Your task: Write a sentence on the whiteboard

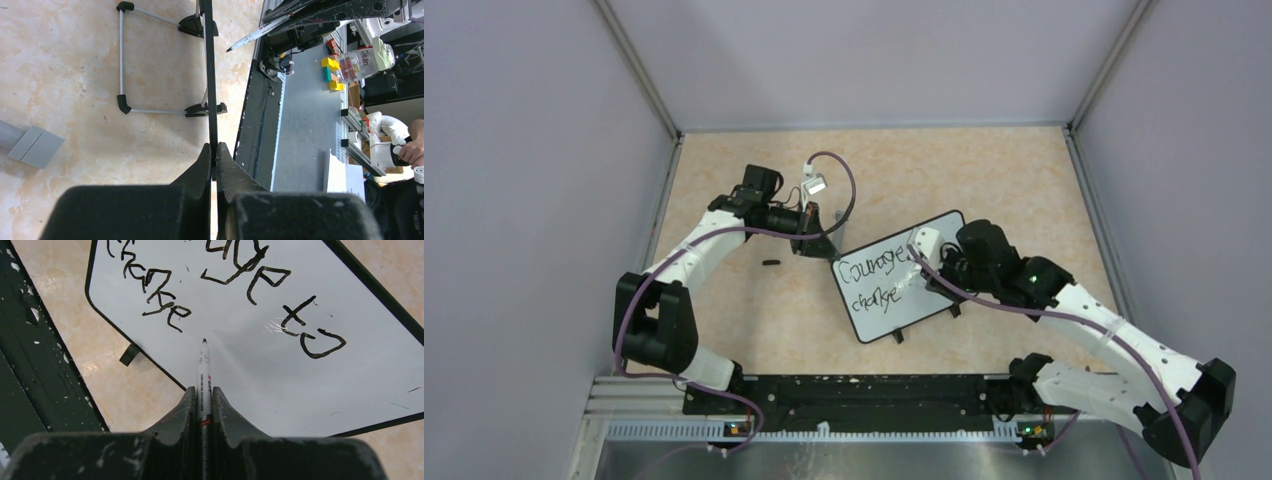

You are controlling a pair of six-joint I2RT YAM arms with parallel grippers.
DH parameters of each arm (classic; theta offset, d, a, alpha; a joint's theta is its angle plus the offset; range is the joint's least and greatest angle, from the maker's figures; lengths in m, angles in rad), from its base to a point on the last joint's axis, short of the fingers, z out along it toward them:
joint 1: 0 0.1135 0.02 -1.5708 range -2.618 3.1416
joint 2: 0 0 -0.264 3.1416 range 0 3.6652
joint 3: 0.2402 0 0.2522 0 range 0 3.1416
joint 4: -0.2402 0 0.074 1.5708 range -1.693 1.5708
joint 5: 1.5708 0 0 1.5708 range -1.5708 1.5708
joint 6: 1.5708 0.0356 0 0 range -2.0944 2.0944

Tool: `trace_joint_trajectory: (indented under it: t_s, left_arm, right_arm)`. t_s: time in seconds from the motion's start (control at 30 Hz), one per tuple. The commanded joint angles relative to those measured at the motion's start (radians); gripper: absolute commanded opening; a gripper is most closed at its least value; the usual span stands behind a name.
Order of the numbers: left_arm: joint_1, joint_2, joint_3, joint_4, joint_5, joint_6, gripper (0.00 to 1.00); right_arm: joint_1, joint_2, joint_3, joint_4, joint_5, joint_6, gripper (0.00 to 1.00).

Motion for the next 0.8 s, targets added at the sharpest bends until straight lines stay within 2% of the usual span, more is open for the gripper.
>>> trace_joint_trajectory:
  t_s: [0.0, 0.77]
  left_arm:
    - [-0.015, 0.015, 0.007, -0.005, -0.038, 0.021, 0.0]
    - [-0.015, 0.024, 0.006, 0.001, -0.038, 0.02, 0.0]
  right_arm:
    - [-0.033, -0.009, -0.003, 0.036, -0.059, 0.013, 0.0]
    - [-0.02, 0.055, -0.028, 0.121, -0.063, 0.015, 0.0]
